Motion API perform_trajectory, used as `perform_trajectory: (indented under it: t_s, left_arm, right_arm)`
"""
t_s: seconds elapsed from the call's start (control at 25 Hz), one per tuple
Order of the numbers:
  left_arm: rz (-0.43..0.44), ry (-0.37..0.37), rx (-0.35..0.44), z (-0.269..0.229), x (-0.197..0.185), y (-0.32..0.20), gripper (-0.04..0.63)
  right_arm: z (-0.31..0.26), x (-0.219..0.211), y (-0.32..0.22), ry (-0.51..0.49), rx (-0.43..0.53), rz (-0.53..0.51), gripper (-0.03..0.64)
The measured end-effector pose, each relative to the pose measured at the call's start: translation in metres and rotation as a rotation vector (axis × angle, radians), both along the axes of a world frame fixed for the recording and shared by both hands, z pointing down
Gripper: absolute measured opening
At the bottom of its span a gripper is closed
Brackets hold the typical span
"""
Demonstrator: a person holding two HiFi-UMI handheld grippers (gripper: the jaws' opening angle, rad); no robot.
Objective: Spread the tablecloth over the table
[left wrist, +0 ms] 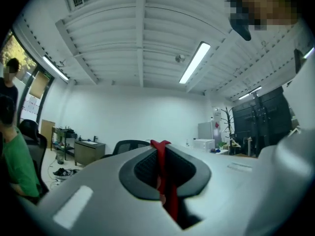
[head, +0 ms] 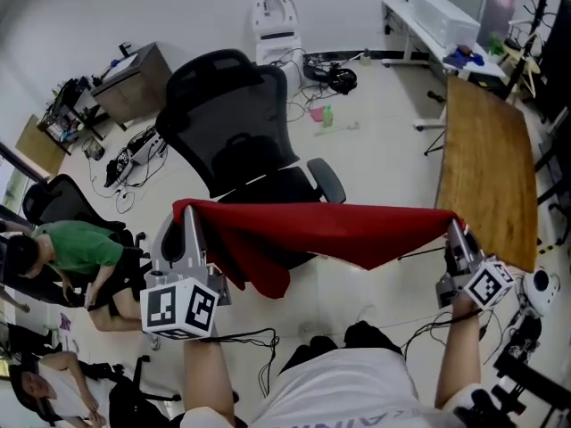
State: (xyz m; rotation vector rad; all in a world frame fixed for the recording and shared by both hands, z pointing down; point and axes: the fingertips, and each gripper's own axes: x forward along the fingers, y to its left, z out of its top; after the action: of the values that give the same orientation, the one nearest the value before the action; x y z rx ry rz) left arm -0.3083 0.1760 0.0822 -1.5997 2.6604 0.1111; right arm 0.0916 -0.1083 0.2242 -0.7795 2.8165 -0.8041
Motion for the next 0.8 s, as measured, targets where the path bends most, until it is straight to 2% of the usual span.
perform_trajectory:
  t_s: [0.2,0.44,0.6,0.8]
  left_arm:
    - [0.157,0.034,-0.015,0.016,0.062,-0.073,0.015]
    - [0.345,0.051,-0.017,0.019,0.181,-0.178,0.015]
    - [0.434,0.073,-0.012,0.023,0.264,-0.234,0.015]
    - [0.527,0.083,-0.010,0.028,0.352,-0.294,0.015]
  right_arm:
    - [-0.019,0.107,-0.014,-0.051,0.018,0.182,0.014]
    - [-0.042,0.267,-0.038,-0.059,0.062,0.403,0.014]
    - [-0.058,0.363,-0.050,-0.029,0.111,0.502,0.014]
    - [-0.073,0.458,-0.061,0.044,0.178,0.626,0.014]
